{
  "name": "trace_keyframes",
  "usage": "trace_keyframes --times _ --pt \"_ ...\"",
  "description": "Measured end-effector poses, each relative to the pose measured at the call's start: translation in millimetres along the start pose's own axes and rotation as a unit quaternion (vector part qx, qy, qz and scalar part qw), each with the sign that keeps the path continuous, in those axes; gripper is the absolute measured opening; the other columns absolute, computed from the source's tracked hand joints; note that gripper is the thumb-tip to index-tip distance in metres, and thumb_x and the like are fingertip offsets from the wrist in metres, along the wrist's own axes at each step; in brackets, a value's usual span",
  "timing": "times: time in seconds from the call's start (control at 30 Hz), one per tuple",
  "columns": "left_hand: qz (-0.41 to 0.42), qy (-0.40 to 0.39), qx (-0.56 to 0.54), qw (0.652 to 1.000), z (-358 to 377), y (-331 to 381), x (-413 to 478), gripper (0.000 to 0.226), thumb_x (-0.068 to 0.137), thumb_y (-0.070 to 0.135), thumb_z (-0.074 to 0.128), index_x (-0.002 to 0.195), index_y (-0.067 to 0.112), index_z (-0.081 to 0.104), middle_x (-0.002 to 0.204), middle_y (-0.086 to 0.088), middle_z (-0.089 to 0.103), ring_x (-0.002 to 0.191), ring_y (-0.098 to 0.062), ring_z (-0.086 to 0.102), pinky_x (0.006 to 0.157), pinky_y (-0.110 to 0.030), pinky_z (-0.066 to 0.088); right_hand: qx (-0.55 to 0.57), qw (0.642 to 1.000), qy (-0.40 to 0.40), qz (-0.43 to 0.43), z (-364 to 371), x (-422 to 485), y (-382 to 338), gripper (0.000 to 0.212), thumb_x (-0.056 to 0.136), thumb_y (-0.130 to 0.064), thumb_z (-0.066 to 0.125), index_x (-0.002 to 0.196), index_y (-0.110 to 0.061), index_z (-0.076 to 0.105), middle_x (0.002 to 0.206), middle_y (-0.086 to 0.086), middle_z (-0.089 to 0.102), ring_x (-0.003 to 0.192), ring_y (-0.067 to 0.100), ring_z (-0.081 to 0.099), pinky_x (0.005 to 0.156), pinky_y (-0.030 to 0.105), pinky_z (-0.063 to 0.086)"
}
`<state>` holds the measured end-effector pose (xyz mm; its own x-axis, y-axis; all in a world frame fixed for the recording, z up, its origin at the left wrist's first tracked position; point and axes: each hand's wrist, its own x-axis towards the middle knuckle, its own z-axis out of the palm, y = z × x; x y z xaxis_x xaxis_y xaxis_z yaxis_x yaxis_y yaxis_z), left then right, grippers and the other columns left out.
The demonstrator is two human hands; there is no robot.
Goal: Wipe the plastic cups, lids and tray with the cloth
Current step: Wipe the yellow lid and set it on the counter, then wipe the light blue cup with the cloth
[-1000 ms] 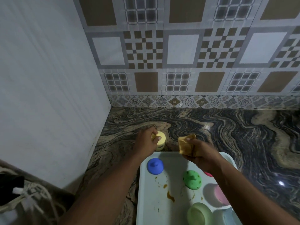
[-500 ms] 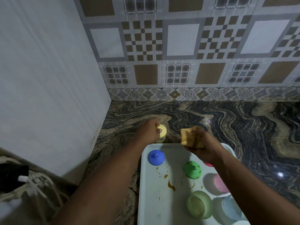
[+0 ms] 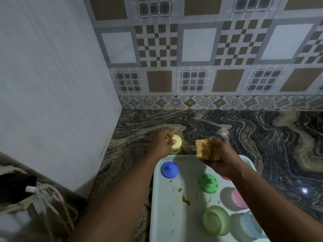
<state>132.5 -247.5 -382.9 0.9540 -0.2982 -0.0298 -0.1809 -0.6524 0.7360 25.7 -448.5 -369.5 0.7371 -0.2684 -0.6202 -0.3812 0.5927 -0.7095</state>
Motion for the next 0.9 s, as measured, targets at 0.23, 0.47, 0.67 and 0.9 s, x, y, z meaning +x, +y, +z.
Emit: trace_keyframes --times 0.23,0.47,0.67,0.9 --pt "-0.025 -0.053 0.053 0.997 -1 4 4 0.024 0.088 0.027 0.072 0.104 0.024 0.054 0.123 -0.007 0.058 0.104 -0.028 0.057 0.076 -0.032 0.041 -0.028 1.000 0.003 -0.008 3 -12 -11 0.041 0.096 -0.023 0.051 0.131 -0.006 0.062 0.116 0.015 0.071 0.085 0.026 0.070 0.067 0.037 0.059" --pt "0.051 -0.022 0.088 0.995 -1 38 -12 0.034 0.088 0.027 0.067 0.119 0.025 0.054 0.129 -0.005 0.050 0.120 -0.027 0.052 0.097 -0.041 0.047 -0.023 0.997 -0.023 -0.071 -38 -64 -40 0.047 0.097 -0.021 0.038 0.085 -0.013 0.082 0.082 0.009 0.077 0.073 0.024 0.073 0.084 0.040 0.052" --pt "0.213 -0.126 0.082 0.965 44 117 -59 0.015 0.085 0.023 0.068 0.100 0.022 0.068 0.095 0.003 0.068 0.089 -0.018 0.064 0.084 -0.036 0.055 0.021 0.992 0.016 -0.122 -96 -105 -47 0.044 0.094 -0.023 0.038 0.087 -0.011 0.079 0.073 0.008 0.074 0.067 0.026 0.074 0.088 0.044 0.049" --pt "0.352 -0.287 0.180 0.873 101 162 -125 0.024 0.074 0.043 0.062 0.094 0.031 0.071 0.087 0.013 0.071 0.081 -0.010 0.063 0.075 -0.036 0.057 0.101 0.978 0.123 -0.131 -159 -129 -24 0.042 0.095 -0.026 0.039 0.119 -0.005 0.066 0.104 0.017 0.066 0.083 0.031 0.066 0.067 0.038 0.059"
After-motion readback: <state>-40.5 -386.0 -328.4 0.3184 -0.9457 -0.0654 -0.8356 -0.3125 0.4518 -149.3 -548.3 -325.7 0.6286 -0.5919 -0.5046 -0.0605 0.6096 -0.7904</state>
